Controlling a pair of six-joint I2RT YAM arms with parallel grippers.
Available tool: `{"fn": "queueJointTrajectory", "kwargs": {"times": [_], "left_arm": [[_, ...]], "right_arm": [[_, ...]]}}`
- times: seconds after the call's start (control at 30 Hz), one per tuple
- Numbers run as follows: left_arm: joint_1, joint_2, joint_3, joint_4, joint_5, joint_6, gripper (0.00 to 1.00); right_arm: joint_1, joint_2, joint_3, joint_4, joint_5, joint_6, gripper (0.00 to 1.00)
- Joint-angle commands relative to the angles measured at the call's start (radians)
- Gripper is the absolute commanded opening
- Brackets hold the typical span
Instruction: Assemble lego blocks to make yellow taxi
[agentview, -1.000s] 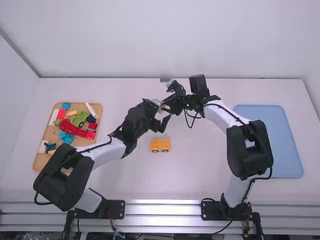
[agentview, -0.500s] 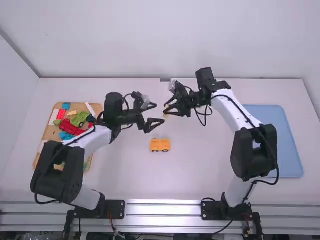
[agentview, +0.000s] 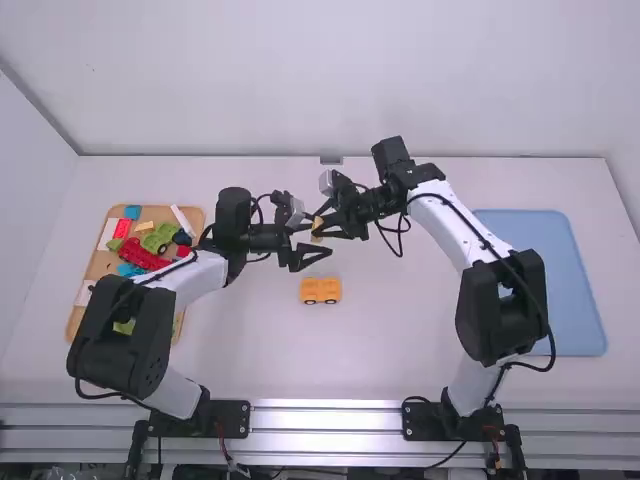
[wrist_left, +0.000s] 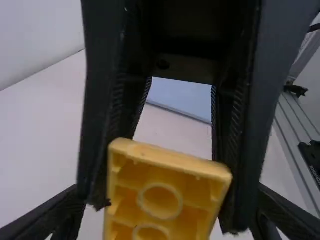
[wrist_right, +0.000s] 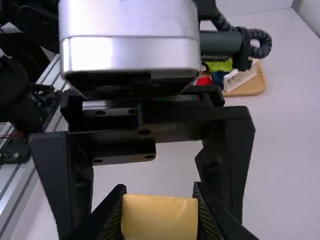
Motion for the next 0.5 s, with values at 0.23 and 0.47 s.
{"fn": "queueJointTrajectory", "kwargs": {"times": [0.23, 0.47], "left_arm": [[0.032, -0.001, 0.006, 0.005, 0.095, 0.034, 0.71], [0.005, -0.001, 0.006, 0.020, 0.095, 0.034, 0.65]], "right_arm": [[-0.042, -0.023, 0.020, -0.013, -0.045, -0.025, 0.20], [-0.018, -0.023, 0.014, -0.014, -0.044, -0.026, 0.20]]}}
